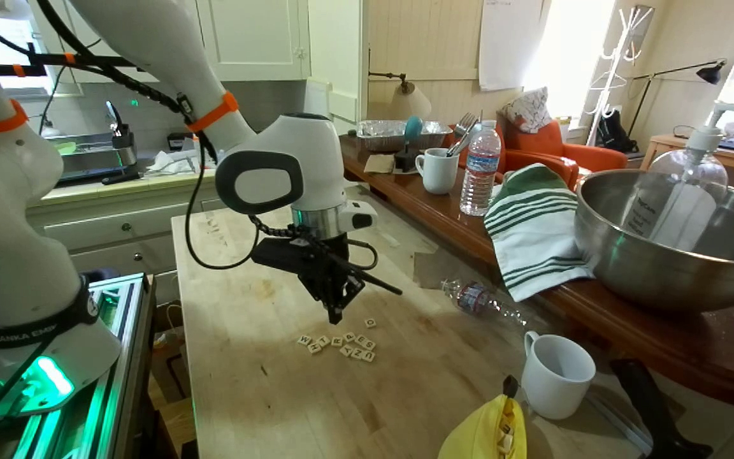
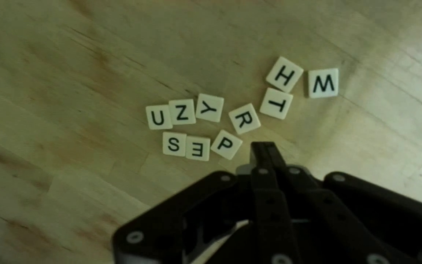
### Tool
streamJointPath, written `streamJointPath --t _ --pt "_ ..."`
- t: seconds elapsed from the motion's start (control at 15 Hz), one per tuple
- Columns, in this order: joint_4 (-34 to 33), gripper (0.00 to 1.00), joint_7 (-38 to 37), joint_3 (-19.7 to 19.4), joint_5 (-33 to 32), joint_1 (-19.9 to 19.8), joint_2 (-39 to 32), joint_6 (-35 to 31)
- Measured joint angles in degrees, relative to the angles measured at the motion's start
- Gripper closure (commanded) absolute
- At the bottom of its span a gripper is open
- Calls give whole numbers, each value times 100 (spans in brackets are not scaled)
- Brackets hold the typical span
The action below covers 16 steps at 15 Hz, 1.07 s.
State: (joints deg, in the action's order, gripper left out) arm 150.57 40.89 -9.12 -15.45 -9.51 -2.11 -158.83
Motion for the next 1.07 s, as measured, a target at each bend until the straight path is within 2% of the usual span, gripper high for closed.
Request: streamJointPath --t 0.47,1.07 --pt "44 100 721 -177 -590 -167 -116 -531" --pt "131 100 1341 -207 -705 -222 -288 -543"
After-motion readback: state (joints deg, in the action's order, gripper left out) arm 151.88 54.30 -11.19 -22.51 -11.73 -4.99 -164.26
